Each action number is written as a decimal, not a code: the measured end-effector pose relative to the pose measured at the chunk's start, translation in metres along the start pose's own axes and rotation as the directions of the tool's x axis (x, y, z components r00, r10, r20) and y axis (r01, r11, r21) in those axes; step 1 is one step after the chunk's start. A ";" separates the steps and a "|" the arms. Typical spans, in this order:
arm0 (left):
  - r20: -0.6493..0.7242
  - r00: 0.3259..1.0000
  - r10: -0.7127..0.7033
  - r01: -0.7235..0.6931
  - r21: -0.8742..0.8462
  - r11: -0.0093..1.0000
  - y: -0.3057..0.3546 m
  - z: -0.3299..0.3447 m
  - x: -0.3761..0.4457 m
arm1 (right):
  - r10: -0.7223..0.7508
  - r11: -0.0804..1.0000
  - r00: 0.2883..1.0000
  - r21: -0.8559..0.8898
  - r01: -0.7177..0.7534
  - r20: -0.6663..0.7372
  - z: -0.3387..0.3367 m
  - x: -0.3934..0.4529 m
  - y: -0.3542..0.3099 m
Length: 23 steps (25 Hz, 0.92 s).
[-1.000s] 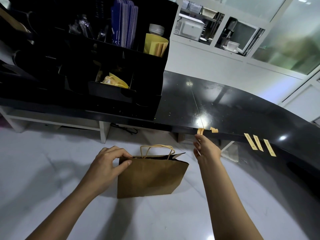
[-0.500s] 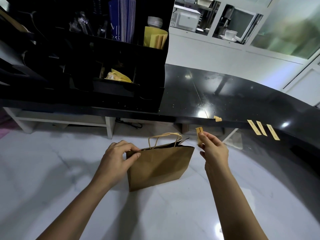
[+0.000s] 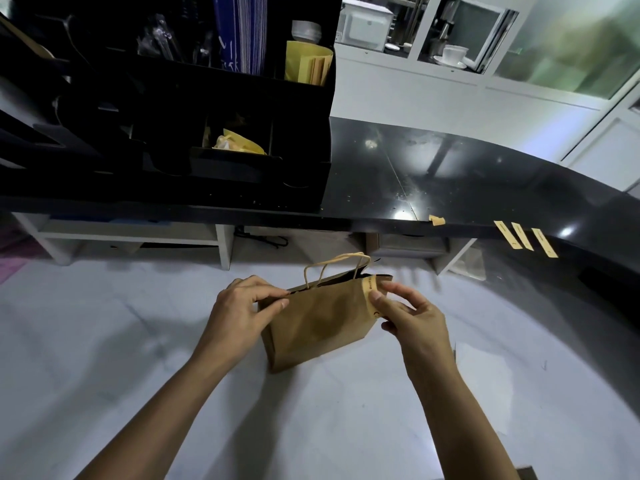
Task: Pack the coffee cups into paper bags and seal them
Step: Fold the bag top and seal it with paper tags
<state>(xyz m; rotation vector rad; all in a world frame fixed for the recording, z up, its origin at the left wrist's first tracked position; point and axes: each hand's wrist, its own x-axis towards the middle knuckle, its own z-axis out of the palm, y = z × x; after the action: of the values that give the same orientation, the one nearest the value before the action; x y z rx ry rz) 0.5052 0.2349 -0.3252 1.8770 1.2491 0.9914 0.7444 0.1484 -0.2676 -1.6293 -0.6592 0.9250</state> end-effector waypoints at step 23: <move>-0.004 0.997 -0.073 0.071 -0.168 0.983 -0.003 -0.013 -0.012 | 0.082 0.994 0.993 -0.079 -0.075 0.090 0.105 -0.013 0.018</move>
<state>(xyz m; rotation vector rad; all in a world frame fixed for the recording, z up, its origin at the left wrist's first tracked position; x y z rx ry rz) 0.4895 0.2257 -0.3239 1.6881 1.1918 1.0348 0.6489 0.1895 -0.2925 -1.6970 -0.7056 1.0491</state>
